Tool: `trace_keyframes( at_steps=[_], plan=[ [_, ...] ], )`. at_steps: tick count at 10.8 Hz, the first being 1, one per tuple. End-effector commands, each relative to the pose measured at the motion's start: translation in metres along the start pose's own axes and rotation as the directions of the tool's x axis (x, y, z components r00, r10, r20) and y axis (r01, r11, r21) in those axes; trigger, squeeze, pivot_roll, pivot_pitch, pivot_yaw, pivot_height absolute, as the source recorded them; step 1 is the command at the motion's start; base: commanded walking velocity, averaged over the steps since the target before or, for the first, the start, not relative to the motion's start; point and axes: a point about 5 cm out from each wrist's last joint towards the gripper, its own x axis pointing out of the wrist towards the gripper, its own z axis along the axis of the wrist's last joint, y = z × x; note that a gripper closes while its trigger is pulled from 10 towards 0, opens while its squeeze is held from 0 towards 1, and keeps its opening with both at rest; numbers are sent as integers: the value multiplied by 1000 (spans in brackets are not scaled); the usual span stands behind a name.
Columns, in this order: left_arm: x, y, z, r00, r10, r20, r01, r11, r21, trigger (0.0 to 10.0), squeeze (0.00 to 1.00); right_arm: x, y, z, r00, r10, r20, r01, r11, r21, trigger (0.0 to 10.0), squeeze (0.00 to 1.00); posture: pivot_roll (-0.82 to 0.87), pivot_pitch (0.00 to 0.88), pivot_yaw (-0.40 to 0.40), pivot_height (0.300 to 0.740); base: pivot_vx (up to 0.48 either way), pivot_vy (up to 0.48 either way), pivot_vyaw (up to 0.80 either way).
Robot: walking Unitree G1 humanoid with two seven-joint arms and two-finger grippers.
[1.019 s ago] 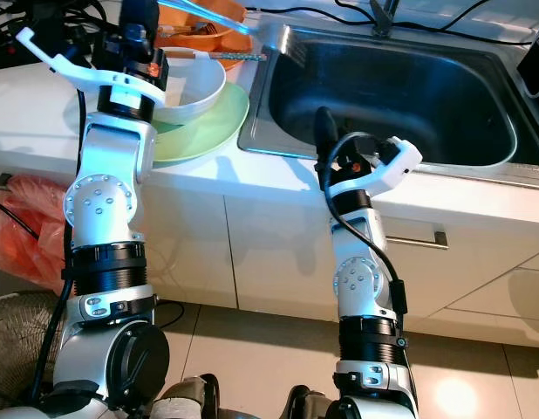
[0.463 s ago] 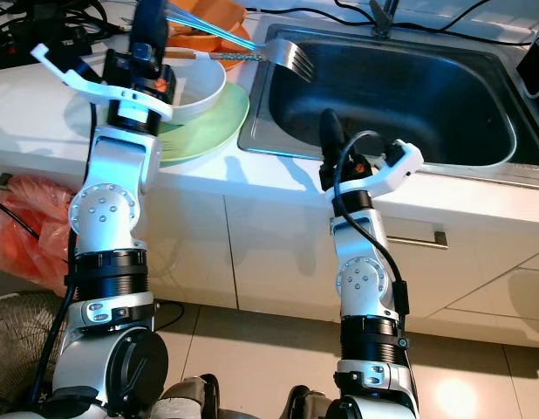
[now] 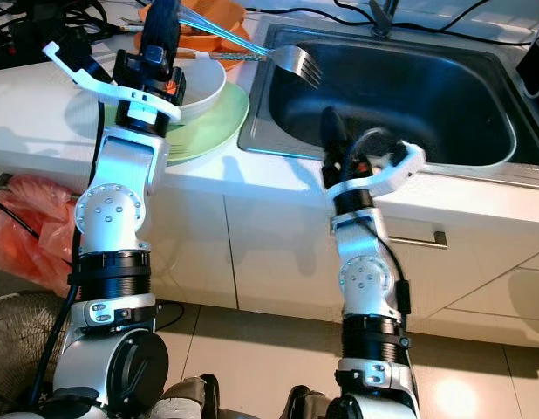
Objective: Kitchen organization
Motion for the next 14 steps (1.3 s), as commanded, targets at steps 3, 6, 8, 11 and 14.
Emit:
trace_keyframes(
  at_steps=[3, 6, 8, 11, 14],
  plan=[
    [-5, 4, -24, 999, 38, -3, -38, 996, -77, 10000, 0, 8, 19, 3, 997, 52, 57, -62, 981, 185, 10000, 31, 108, 154, -44, 740, 0, 0, 0],
    [-4, 9, -28, 997, 80, -12, -81, 995, -61, 10000, 0, 8, 25, 0, 994, 103, 35, -108, 954, 281, 10000, 0, 112, 156, -45, 740, 0, 0, 0],
    [-6, 10, -39, 995, 93, -43, -96, 993, -73, 10000, 0, 8, 33, 1, 989, 142, 31, -144, 936, 321, 10000, 0, 109, 157, -43, 740, 0, 0, 0],
    [-7, 10, -49, 992, 100, -76, -107, 991, -85, 10000, 0, 8, 40, 1, 983, 182, 23, -179, 923, 340, 10000, 0, 110, 160, -44, 740, 0, 0, 0],
    [-5, 7, -56, 993, 82, -82, -91, 989, -119, 10000, 0, 7, 42, -2, 981, 196, 8, -186, 915, 358, 10000, 0, 111, 157, -43, 740, 0, 0, 0]
  ],
)
